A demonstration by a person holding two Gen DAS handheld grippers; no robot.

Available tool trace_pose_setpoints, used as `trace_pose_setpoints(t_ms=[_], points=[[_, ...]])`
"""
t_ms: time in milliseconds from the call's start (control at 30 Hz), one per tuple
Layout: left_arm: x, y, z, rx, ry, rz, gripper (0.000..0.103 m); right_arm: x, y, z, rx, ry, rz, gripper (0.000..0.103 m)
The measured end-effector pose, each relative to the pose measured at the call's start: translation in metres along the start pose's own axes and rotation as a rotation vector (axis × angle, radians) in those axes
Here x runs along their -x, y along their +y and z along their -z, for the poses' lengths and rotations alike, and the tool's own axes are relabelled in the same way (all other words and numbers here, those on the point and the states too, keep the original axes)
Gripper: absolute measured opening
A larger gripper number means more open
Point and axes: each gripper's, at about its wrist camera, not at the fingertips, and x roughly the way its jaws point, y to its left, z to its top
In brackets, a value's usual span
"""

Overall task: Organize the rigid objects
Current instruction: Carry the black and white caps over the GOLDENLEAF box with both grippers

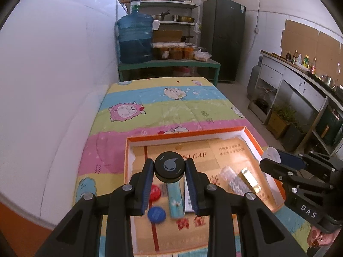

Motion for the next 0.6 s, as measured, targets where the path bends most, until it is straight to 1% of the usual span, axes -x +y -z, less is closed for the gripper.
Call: trace_pose_setpoints(t_ms=[267,400,600], points=[[-0.034,0.003,-0.026,0.014,0.049,0.018,0.030,-0.025,-0.020,-0.026,-0.001,0.024,-0.005,0.030],[-0.059,0.003,-0.036,0.022,0.103,0.034,0.030,-0.043,-0.026,-0.039,-0.003,0.048,-0.019,0.030],[-0.088,0.004,-0.036,0.041,0.155,0.046,0.030,-0.073,-0.033,-0.046,-0.011,0.093,-0.011,0.030]])
